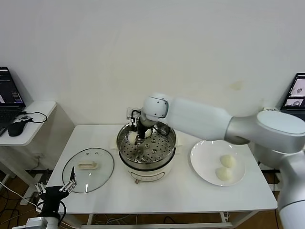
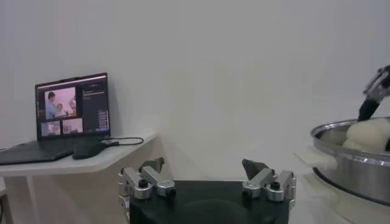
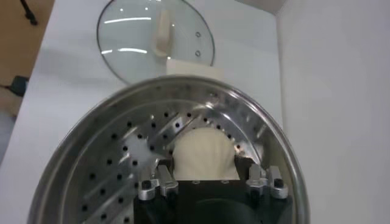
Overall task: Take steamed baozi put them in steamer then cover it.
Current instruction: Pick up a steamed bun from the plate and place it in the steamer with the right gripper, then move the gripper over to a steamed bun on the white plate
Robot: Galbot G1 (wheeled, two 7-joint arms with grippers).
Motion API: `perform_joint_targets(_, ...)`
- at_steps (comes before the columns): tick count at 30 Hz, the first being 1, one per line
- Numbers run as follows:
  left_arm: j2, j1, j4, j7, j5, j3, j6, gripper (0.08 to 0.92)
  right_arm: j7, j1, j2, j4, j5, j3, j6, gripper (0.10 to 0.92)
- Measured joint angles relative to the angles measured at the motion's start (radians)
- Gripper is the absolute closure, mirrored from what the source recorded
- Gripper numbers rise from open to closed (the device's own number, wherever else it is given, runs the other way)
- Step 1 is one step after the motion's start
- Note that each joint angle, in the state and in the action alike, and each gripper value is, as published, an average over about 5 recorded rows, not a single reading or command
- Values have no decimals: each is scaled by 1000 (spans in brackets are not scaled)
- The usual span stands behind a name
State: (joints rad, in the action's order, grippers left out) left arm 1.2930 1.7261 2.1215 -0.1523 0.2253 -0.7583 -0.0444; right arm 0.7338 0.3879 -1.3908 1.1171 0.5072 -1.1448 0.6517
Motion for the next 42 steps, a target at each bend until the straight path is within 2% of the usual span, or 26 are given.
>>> perform_joint_targets(8,2,-6,-3,0,0,8,0,177,-19,-35,-48,-62,-21,11,8,382)
perform_joint_targets(14,1,-4,-1,1,0,8,0,177,-20,-40,-50,-71,-35,25,14,240)
perform_joint_targets(21,-3,0,12,2,1,-1,2,177,35,-6,3,-10,-63,31,7,203)
perform_joint_targets(28,-12,7,15,4,4,-7,3,177,136,88,163,127,-102,7,-29,203)
perform_joint_targets(42,-11,10,11,7,-17,24,8,177,356,157,641,416,-304,-30,-230,203)
